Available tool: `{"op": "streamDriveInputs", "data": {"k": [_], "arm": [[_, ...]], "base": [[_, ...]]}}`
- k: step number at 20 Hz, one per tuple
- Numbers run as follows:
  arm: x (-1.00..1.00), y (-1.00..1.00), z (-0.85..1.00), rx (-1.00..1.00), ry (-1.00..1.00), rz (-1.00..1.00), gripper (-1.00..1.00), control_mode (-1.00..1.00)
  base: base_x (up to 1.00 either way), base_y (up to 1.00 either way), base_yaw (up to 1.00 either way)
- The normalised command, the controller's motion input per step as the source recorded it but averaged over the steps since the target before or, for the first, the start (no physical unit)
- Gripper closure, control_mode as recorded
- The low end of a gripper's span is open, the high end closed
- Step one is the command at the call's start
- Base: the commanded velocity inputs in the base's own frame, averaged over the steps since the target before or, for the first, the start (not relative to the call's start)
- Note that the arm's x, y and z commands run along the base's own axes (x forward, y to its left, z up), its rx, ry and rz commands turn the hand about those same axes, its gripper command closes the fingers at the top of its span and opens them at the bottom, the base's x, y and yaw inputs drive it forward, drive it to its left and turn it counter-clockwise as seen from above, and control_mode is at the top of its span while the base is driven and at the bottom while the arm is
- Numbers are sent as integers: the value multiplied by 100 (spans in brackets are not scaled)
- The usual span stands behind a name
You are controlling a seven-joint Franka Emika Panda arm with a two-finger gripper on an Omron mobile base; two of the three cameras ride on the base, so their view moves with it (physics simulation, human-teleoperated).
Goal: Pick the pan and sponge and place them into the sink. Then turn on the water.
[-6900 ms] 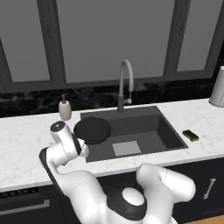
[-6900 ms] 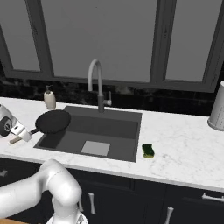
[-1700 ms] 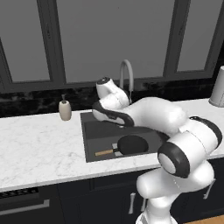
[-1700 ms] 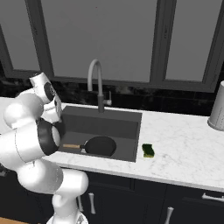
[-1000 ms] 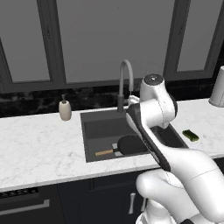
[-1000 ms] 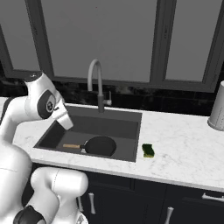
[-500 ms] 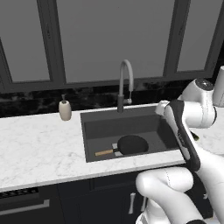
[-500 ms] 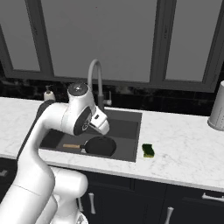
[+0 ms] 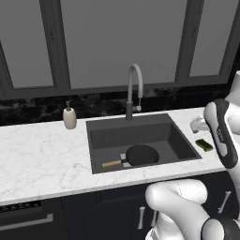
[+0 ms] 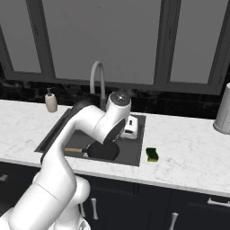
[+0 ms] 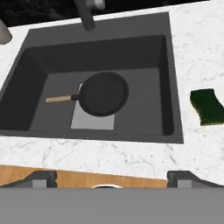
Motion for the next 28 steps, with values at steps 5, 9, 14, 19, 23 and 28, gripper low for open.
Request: {"op": "streamDriveInputs", "data": {"k": [5,9,14,19,23,28], "arm": [[0,-33,0,-25,2,8,-100,-100],[0,-51,-24,-9,0,4,-100,-100],[0,-38,-40,0,0,1,-100,-100],[5,-27,-14,-1,1,0,-100,-100],[14,-22,-20,-1,4,0,-100,-100],[18,-23,-20,0,10,1,-100,-100]], "base": [[0,0,0],[0,0,0],[0,0,0],[0,0,0],[0,0,0],[0,0,0]]}}
